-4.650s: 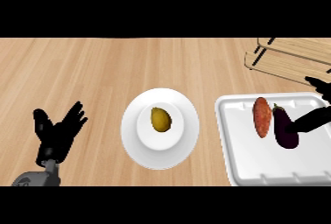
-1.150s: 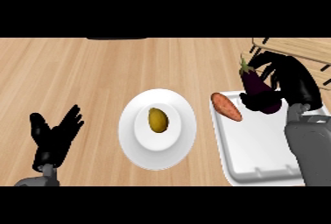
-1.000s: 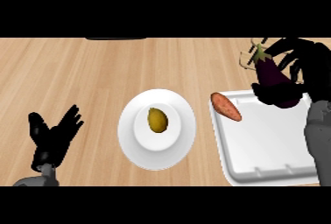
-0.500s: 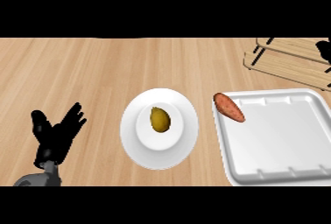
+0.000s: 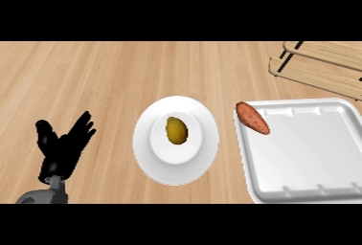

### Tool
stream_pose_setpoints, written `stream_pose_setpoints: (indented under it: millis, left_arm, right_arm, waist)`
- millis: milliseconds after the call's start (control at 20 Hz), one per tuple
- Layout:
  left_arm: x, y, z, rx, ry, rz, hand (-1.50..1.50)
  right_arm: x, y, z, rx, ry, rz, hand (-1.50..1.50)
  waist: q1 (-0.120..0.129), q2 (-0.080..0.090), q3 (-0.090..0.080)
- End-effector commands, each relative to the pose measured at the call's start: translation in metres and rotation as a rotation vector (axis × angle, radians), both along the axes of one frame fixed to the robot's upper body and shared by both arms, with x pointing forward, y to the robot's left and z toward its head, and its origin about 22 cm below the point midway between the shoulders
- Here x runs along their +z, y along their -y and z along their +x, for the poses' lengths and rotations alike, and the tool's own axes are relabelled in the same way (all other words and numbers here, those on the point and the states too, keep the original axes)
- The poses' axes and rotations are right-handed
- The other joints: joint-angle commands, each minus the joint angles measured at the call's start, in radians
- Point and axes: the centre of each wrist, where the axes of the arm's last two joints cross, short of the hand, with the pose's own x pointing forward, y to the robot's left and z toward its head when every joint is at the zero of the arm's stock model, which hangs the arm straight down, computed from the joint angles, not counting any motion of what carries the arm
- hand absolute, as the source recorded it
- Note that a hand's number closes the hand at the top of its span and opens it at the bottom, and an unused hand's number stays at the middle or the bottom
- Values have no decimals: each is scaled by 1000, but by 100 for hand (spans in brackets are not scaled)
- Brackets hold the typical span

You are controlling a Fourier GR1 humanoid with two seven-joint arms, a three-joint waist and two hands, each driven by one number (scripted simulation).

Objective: Pick the eggplant from the tray and place it in the tiered shelf

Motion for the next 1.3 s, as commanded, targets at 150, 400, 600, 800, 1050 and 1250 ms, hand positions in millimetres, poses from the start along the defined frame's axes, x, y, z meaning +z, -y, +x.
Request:
stream_pose_setpoints:
  millis: [150,400,600,800,1050,1250]
  left_arm:
    - [4,4,2,6,-14,-14,0]
    - [-18,9,6,-8,-23,-9,0]
    - [-6,-7,-3,-15,-32,3,0]
    - [-8,3,-2,-11,-9,8,0]
    - [4,-9,12,-12,-25,0,0]
    - [-13,13,12,-24,-25,-17,0]
  right_arm:
    - [23,34,27,-6,-12,-23,150]
    - [12,68,41,42,-84,-35,150]
    - [0,69,58,42,-105,-85,150]
    - [-36,90,67,20,-89,-107,150]
    - [-52,80,83,27,-96,-103,150]
    - [-56,86,87,18,-86,-121,150]
  waist:
    - [8,4,-2]
    - [10,11,-2]
    - [18,8,-2]
    - [21,12,-1]
    - [13,9,-1]
    - [22,15,-1]
